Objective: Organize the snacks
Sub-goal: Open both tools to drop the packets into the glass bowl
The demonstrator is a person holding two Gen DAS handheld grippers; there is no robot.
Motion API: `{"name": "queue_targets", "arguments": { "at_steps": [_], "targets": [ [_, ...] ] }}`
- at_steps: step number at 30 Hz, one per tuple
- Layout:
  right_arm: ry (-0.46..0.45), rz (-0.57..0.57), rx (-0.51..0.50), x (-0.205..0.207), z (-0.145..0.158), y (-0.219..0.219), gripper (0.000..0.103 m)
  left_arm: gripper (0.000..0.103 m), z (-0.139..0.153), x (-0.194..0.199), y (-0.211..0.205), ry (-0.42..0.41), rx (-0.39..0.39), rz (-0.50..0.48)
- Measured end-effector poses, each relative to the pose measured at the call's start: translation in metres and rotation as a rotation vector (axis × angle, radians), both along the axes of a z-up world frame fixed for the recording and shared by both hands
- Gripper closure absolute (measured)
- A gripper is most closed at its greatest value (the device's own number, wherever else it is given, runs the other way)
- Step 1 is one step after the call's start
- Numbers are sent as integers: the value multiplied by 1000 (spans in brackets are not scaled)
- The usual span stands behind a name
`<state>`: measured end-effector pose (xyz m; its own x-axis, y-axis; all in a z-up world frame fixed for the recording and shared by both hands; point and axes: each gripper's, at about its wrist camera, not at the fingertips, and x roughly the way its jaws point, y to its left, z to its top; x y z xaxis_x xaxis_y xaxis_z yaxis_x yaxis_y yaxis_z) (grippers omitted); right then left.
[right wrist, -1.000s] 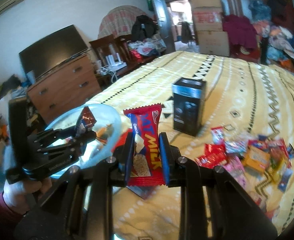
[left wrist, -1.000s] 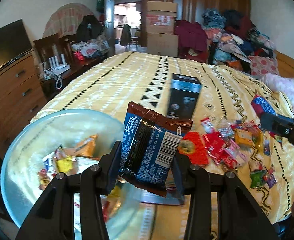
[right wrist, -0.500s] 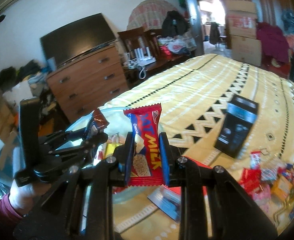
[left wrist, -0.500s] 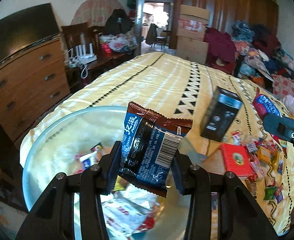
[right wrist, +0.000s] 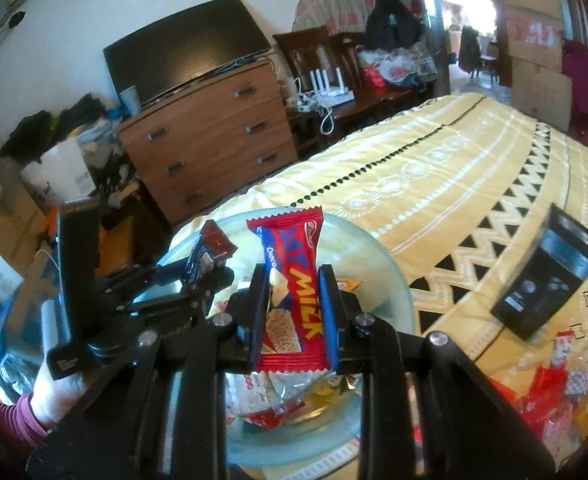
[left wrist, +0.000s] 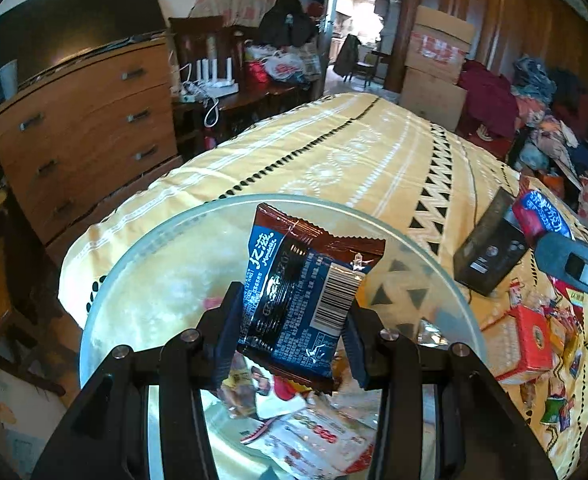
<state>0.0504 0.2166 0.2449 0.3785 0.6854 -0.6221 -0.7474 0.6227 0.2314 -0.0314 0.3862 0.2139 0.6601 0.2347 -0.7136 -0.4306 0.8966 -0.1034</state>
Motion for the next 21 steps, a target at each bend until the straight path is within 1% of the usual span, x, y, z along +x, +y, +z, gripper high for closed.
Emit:
{"name": "queue_targets", "arguments": {
  "at_steps": [10,21],
  "targets": [
    [48,27,-46,17,-18,32,78,56,-22,5,20,57,-21,28],
    [99,34,-72,27,-39,46,78,56,-31,11,25,92,-43,36]
  ]
}}
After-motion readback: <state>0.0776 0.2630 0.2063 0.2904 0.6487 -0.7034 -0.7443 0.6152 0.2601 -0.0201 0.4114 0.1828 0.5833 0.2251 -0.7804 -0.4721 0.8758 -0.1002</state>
